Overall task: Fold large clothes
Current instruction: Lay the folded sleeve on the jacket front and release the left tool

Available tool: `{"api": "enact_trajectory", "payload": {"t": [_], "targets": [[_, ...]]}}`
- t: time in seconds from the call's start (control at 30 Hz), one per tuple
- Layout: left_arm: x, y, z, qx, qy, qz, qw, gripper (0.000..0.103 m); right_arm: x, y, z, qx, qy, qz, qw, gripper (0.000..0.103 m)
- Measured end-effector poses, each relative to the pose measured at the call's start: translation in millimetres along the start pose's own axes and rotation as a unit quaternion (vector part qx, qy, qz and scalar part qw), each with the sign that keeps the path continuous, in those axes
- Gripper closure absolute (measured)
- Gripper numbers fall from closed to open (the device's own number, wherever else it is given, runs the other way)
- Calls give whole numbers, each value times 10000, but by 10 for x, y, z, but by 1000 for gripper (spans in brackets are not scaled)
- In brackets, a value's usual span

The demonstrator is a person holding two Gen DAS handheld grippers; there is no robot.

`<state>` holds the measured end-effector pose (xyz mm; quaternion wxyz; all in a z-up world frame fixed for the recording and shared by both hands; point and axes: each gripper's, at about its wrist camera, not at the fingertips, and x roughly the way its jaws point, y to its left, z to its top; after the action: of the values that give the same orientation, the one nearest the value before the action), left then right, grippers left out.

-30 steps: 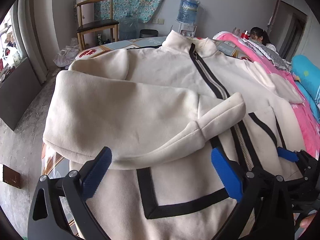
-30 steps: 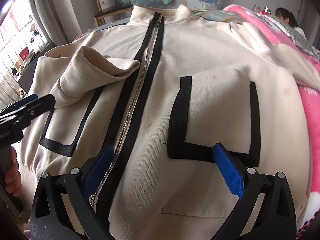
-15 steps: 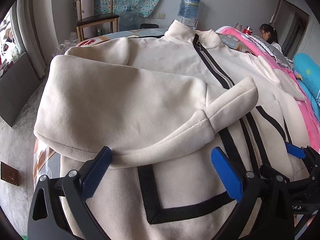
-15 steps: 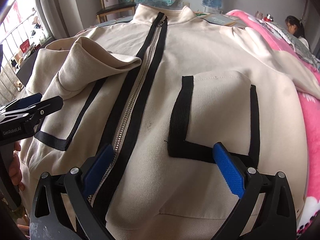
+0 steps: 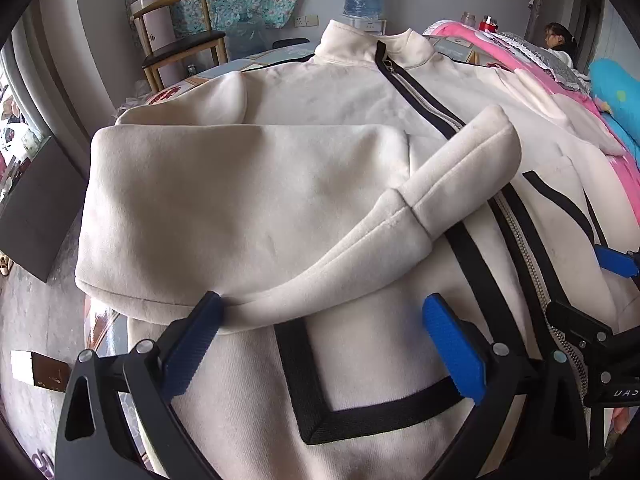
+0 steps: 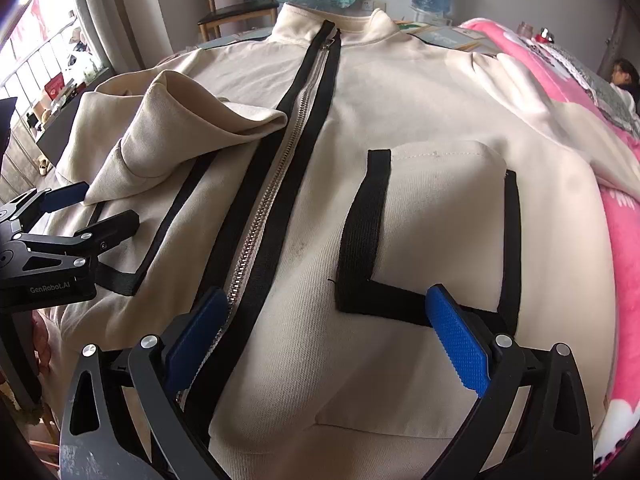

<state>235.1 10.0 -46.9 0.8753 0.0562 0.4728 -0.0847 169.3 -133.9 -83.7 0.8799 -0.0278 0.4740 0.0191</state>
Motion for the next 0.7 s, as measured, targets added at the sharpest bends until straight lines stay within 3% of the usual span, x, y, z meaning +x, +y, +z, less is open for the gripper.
{"api": "enact_trajectory", "payload": {"t": [0.7], "targets": [[-9, -32, -7, 53, -23, 51, 10000, 5, 28, 17, 44, -18, 55, 28, 10000, 7]]}}
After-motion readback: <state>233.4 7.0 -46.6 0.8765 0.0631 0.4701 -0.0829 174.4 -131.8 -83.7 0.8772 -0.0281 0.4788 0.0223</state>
